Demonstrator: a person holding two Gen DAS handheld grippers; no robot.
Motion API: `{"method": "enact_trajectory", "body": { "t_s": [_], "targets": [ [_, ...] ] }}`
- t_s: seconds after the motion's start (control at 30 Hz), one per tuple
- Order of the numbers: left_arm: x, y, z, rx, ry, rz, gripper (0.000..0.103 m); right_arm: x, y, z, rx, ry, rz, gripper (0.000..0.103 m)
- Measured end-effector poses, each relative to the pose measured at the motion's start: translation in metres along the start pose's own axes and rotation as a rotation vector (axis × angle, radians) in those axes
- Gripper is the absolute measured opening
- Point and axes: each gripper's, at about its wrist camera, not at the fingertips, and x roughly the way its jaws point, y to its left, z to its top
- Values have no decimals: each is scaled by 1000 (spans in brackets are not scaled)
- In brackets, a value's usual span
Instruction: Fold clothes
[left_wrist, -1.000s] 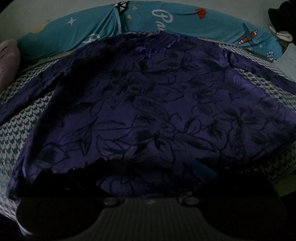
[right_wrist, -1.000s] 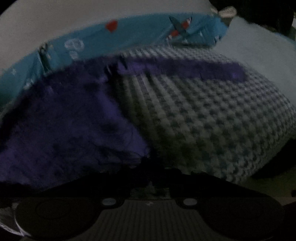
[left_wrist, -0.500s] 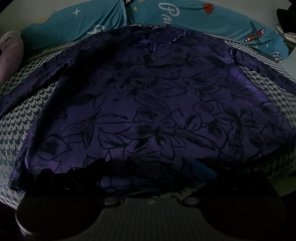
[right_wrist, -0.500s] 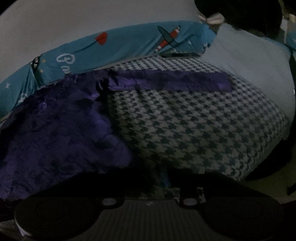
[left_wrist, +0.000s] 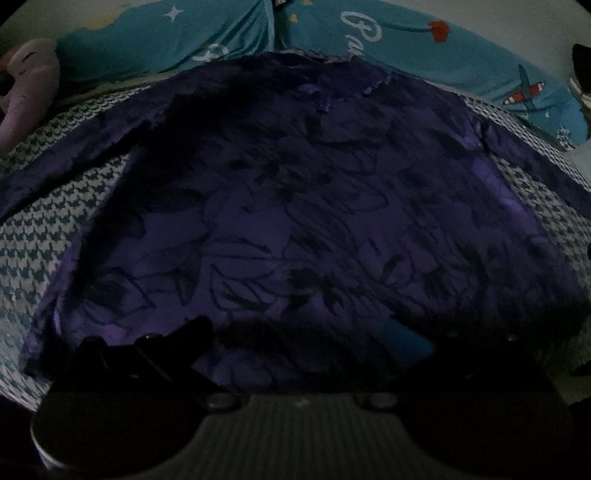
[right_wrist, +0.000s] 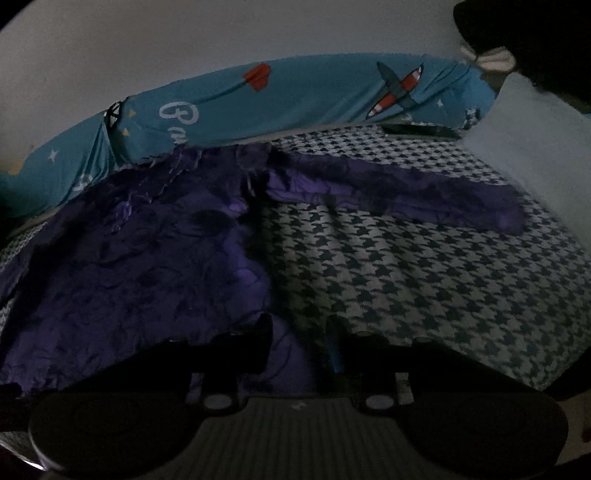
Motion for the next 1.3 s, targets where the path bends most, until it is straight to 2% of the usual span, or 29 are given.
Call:
{"method": "enact_trajectory", "body": {
  "t_s": [0.13, 0.27, 0.4, 0.83, 1.13, 1.3],
  "targets": [
    [2, 6, 6, -17, -5, 18, 103, 10, -6, 7, -1, 16, 0, 33],
    [4, 12, 13, -31, 3, 17, 103, 20, -15, 15, -9, 30, -6, 38],
    [6, 19, 28, -47, -7, 27, 103, 34, -37, 31, 84, 43, -5, 41],
    [24, 39, 79, 3, -57, 54, 103, 69, -111, 62, 374, 49, -139, 42],
    [46, 53, 104, -38, -56, 54, 103, 82, -150, 71, 500, 19, -203, 43],
    [56, 55, 120, -31, -79, 76, 103, 90, -170, 75, 579, -16, -240, 48]
  ]
}}
